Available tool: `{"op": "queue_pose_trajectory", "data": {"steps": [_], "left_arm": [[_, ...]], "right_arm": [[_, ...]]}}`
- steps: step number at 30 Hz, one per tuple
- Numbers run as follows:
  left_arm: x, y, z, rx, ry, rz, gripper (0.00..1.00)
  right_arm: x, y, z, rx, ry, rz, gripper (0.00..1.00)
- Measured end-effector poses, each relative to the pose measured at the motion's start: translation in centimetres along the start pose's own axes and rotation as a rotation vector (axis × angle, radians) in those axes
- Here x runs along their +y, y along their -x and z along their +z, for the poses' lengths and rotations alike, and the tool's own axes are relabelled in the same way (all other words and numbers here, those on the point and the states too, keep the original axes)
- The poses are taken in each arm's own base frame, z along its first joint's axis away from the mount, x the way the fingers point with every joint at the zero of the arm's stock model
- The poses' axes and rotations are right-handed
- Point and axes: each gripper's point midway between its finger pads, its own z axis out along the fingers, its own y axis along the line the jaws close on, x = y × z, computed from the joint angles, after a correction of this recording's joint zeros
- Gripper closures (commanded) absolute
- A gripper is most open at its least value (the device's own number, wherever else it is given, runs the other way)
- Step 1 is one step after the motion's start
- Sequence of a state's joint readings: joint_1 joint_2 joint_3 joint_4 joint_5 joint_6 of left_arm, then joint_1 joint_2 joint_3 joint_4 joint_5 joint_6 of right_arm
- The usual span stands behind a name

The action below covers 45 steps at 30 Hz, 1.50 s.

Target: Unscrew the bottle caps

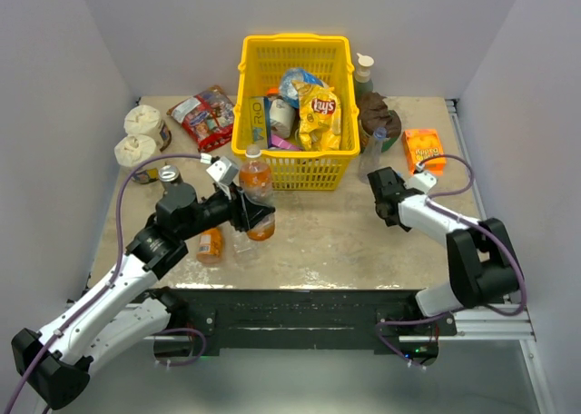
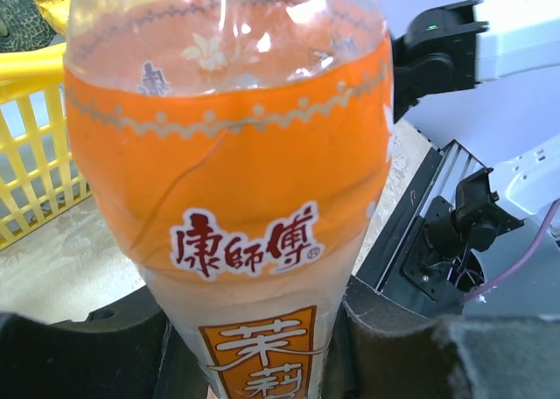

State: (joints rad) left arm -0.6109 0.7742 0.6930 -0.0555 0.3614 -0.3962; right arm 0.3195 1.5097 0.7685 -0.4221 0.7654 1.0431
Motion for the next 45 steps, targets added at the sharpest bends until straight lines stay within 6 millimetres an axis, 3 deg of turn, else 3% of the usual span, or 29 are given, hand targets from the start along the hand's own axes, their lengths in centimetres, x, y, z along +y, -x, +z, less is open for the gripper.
{"op": "queue_pose_trajectory", "data": {"steps": [8, 13, 17, 24, 27, 31, 34, 38, 44, 45], "left_arm": [[0.6, -1.0, 0.1, 0.065, 0.014, 0.044, 0.71], [0.8, -3.3, 0.3, 0.168, -0.022, 0.08, 0.71], [0.1, -5.4, 0.4, 0.255, -0.105, 0.094, 0.71], [-1.2, -8.1, 0.6, 0.365, -0.251, 0.078, 0.71], [-2.1, -8.8, 0.4, 0.397, -0.315, 0.056, 0.71], [-2.4, -8.9, 0.3, 0.402, -0.338, 0.05, 0.71], [-2.4, -8.9, 0.2, 0.402, -0.342, 0.054, 0.71], [-2.1, -8.8, 0.0, 0.397, -0.322, 0.047, 0.71], [-2.8, -8.1, -0.3, 0.349, -0.339, 0.068, 0.71], [-2.8, -8.1, -0.3, 0.344, -0.339, 0.067, 0.71]], "right_arm": [[-0.1, 5.0, -5.0, -0.09, 0.199, 0.076, 0.24], [0.5, 7.3, -10.5, -0.092, 0.458, 0.08, 0.24], [2.7, 7.7, -16.2, -0.045, 0.778, -0.002, 0.22], [8.5, 8.3, -29.4, 0.08, 1.316, -0.192, 0.2], [10.5, 7.2, -35.3, 0.139, 1.506, -0.293, 0.2], [12.5, 4.7, -40.5, 0.205, 1.652, -0.408, 0.2], [13.5, 2.2, -42.1, 0.257, 1.693, -0.488, 0.22], [14.0, 0.0, -42.1, 0.288, 1.677, -0.559, 0.25], [14.1, -1.4, -41.9, 0.29, 1.656, -0.604, 0.47], [14.1, -1.3, -41.8, 0.284, 1.652, -0.603, 0.57]]}}
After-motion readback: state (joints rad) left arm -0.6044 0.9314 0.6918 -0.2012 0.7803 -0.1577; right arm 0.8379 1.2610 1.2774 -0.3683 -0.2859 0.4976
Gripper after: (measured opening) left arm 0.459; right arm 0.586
